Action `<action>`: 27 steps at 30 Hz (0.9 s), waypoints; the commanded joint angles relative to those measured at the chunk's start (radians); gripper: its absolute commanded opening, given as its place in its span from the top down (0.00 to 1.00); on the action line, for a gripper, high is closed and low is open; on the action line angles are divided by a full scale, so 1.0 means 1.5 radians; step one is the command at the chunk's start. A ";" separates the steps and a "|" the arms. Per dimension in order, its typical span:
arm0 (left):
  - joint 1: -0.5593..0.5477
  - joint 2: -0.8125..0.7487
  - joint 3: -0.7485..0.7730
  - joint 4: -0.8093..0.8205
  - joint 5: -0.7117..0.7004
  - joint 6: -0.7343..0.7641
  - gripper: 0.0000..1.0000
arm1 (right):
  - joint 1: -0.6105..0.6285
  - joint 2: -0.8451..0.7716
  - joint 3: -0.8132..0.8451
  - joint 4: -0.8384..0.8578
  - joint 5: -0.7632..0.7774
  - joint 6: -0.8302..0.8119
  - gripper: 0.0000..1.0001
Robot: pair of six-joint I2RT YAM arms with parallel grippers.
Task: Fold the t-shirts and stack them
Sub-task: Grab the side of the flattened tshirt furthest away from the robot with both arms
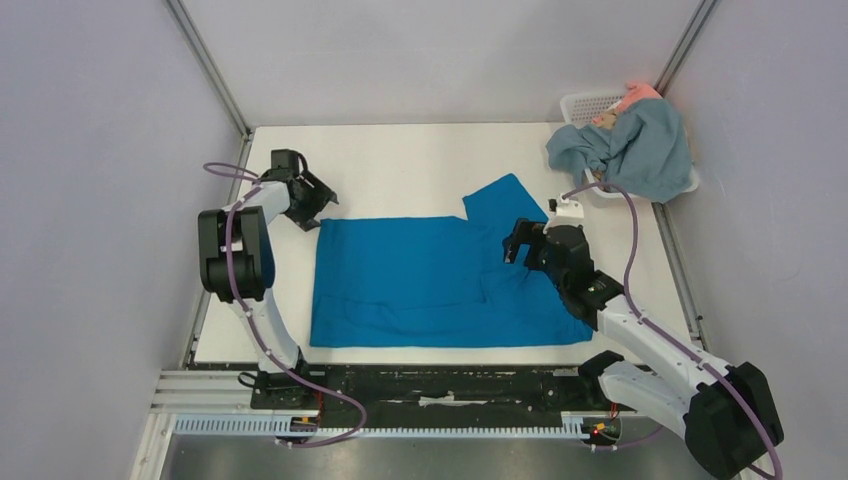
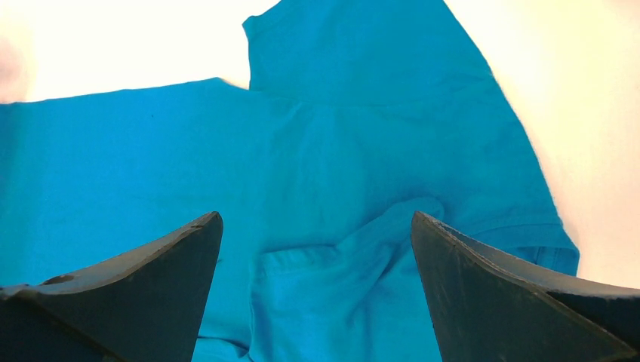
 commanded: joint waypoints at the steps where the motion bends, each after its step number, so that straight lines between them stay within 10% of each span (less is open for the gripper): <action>1: -0.003 0.020 -0.009 -0.009 0.038 0.043 0.24 | -0.010 0.004 0.015 0.044 0.005 -0.015 0.02; 13: -0.015 0.041 -0.014 -0.041 0.034 0.071 0.60 | -0.023 0.071 0.037 0.068 -0.006 -0.038 0.02; 18: -0.026 0.046 0.009 -0.099 -0.026 0.087 0.98 | -0.028 0.121 0.080 0.073 0.021 -0.071 0.02; 27: -0.032 0.039 0.004 -0.083 0.003 0.109 0.98 | -0.068 0.391 0.331 0.031 0.058 -0.139 0.02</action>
